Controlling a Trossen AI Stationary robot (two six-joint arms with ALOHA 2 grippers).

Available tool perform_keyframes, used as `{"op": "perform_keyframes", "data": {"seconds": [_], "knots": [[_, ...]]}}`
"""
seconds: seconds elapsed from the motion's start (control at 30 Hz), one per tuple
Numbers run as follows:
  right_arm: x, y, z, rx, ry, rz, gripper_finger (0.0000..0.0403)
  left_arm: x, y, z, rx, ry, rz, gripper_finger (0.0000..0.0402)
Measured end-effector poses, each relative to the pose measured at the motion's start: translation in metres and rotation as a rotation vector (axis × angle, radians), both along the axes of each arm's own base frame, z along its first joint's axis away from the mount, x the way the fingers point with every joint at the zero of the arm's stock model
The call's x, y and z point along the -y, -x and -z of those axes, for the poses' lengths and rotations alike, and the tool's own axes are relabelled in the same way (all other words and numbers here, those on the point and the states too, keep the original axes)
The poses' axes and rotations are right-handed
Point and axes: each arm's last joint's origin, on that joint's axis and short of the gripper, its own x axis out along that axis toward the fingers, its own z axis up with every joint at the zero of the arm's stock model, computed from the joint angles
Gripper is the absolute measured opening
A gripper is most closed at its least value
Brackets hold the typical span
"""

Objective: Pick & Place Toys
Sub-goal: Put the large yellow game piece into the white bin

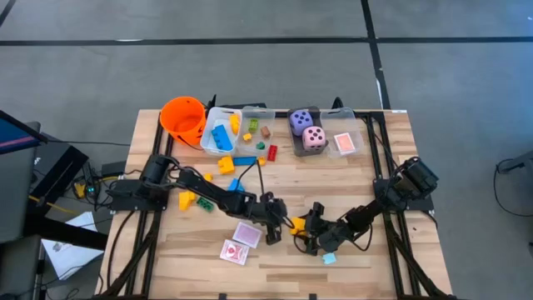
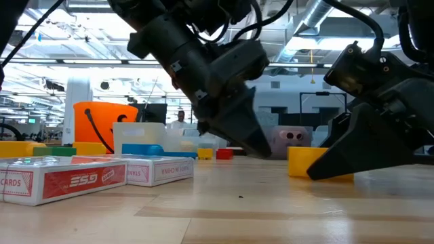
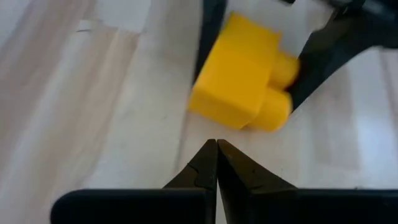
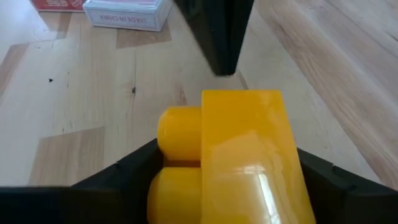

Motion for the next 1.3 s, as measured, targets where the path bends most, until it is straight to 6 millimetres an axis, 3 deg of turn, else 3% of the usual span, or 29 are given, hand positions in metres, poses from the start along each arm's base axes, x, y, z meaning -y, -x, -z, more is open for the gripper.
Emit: {"op": "perform_keyframes", "data": {"seconds": [0.17, 0.37, 0.53, 0.67, 0.8, 0.97, 1.13, 1.3], "knots": [[0.005, -0.003, -0.002, 0.021, -0.030, 0.050, 0.0261, -0.017, 0.019, -0.025, -0.123, -0.136, -0.083, 0.0001], [0.027, -0.023, -0.028, 0.109, -0.044, 0.146, 0.0261, -0.055, 0.062, -0.092, -0.188, -0.410, -0.311, 0.0001], [0.073, -0.052, -0.075, 0.210, 0.007, 0.197, 0.0261, -0.089, 0.106, -0.151, -0.123, -0.488, -0.483, 0.0000], [0.125, -0.073, -0.108, 0.252, 0.080, 0.227, 0.0261, -0.112, 0.145, -0.172, -0.024, -0.467, -0.594, 0.0000], [0.185, -0.088, -0.124, 0.234, 0.095, 0.231, 0.0261, -0.124, 0.183, -0.167, 0.052, -0.423, -0.683, 0.0000], [0.247, -0.111, -0.134, 0.267, 0.037, 0.176, 0.0261, -0.123, 0.213, -0.146, 0.177, -0.294, -0.732, 0.0000], [0.283, -0.143, -0.142, 0.301, -0.028, 0.084, 0.0261, -0.117, 0.224, -0.121, 0.274, -0.172, -0.658, 0.0000], [0.302, -0.189, -0.151, 0.332, -0.078, -0.028, 0.0261, -0.110, 0.227, -0.104, 0.311, -0.119, -0.591, 0.0000]]}}
